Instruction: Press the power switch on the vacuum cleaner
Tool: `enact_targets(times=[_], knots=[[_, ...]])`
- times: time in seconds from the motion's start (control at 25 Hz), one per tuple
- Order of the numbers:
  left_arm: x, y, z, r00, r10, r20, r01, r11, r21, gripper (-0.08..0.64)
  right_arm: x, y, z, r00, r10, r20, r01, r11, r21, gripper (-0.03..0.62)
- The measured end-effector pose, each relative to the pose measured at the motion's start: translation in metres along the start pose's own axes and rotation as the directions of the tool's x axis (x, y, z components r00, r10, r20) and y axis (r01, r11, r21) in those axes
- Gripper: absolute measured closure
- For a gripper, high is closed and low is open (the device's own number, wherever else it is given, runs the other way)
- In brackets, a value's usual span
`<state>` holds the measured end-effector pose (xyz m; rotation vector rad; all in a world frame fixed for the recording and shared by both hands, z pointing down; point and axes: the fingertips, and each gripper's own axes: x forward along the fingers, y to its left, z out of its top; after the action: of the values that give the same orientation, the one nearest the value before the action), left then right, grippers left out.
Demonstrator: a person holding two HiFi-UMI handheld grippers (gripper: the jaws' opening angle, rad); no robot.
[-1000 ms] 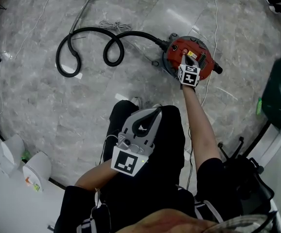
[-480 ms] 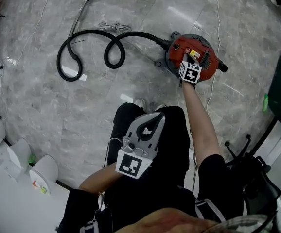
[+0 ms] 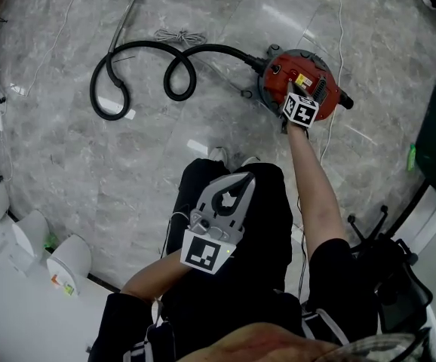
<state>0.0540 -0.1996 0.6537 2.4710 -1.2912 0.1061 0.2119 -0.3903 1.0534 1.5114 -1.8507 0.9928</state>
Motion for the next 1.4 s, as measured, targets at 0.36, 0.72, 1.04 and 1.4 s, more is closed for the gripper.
enact_targets(times=[0.36, 0.72, 1.04, 1.4], knots=[[-0.023, -0.015, 0.037, 0.999, -0.051, -0.018, 0.052, 0.998, 0.033, 0.541, -0.086, 0.014, 0.033, 0.995, -0.059, 0.076, 0.059, 0.998, 0.001, 0.575], [-0.057, -0.057, 0.095, 0.990, -0.129, -0.051, 0.132, 0.990, 0.043, 0.541, -0.238, 0.058, 0.070, 0.979, -0.052, 0.195, 0.049, 0.999, 0.021, 0.575], [-0.080, -0.092, 0.177, 0.995, -0.100, 0.018, 0.100, 0.995, 0.001, 0.541, -0.382, 0.128, 0.103, 0.965, 0.065, 0.256, -0.042, 0.995, -0.094, 0.575], [-0.099, -0.122, 0.242, 0.987, -0.115, 0.111, 0.114, 0.993, 0.017, 0.541, -0.566, 0.169, 0.128, 0.917, 0.140, 0.374, -0.086, 0.984, -0.159, 0.575]])
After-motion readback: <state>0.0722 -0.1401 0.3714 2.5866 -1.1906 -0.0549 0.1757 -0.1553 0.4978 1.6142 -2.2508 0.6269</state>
